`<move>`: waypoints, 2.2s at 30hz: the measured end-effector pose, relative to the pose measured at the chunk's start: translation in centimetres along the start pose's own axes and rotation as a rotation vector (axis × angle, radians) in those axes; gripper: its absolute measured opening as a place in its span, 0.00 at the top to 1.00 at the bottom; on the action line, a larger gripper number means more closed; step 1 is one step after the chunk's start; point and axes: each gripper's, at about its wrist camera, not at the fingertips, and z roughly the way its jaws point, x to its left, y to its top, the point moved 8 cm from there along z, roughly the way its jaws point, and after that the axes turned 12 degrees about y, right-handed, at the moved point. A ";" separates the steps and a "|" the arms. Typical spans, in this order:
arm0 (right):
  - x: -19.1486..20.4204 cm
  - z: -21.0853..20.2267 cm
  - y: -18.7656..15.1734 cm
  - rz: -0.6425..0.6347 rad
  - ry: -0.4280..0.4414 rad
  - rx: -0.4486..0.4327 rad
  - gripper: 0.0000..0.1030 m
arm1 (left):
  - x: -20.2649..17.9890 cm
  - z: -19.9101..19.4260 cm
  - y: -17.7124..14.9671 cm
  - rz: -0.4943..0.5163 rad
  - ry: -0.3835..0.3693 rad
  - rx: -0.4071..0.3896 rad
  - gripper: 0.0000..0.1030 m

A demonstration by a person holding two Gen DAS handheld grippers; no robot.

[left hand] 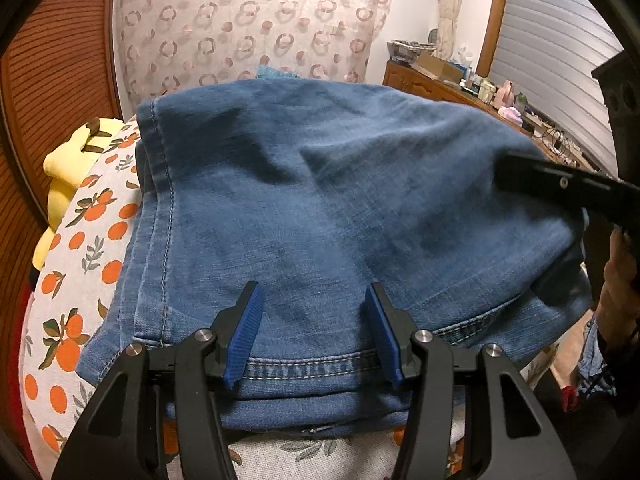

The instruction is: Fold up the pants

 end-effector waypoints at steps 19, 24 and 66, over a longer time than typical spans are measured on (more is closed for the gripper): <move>6.2 6.2 3.9 -0.151 0.162 0.021 0.89 | 10.7 -5.5 1.6 -0.153 0.145 -0.099 0.47; 6.8 10.3 3.8 -0.173 0.225 0.071 0.89 | 13.3 -6.1 1.3 -0.193 0.187 -0.106 0.47; -1.1 14.3 9.0 -0.167 -0.020 0.069 0.54 | 11.1 -4.1 0.4 -0.136 0.180 -0.055 0.47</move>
